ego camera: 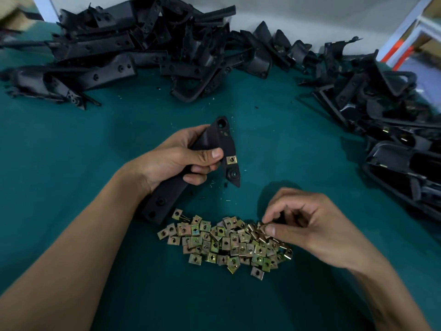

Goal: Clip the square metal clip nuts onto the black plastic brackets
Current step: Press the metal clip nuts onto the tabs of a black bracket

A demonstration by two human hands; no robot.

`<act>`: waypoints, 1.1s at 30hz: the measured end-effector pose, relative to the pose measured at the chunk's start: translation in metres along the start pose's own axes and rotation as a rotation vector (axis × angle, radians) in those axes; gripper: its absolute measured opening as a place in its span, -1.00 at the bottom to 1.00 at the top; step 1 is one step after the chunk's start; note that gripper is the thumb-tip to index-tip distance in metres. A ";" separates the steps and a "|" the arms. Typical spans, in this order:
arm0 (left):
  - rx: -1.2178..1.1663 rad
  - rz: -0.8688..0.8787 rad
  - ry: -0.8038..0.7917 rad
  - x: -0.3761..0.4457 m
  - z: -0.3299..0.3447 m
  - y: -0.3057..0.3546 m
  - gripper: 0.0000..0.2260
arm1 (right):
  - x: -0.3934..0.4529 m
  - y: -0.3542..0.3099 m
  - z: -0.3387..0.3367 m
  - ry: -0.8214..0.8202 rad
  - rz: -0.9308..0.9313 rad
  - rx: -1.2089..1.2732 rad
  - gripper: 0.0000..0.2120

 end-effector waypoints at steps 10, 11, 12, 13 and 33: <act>0.011 -0.010 -0.022 0.000 0.001 0.001 -0.83 | 0.005 0.004 -0.010 -0.119 0.058 -0.052 -0.77; 0.013 -0.009 -0.023 0.001 0.001 0.001 -0.85 | 0.006 0.004 -0.008 -0.118 0.038 -0.094 -0.80; 0.015 -0.009 -0.022 0.001 0.001 0.001 -0.85 | 0.008 0.004 -0.007 -0.110 0.024 -0.117 -0.82; 0.017 -0.010 -0.021 0.001 0.001 0.001 -0.85 | 0.009 0.004 -0.006 -0.100 0.015 -0.113 -0.84; 0.006 -0.030 -0.006 0.001 0.001 -0.001 -0.85 | 0.010 0.013 -0.018 -0.037 0.016 0.567 -0.69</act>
Point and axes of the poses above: each hand's wrist, its own x-axis towards the middle knuckle, its own z-axis out of the palm, y = z × x, the point moved 3 cm from there along x, towards the middle knuckle, and after that the axes turned 1 degree about z, right-handed, at the moved point
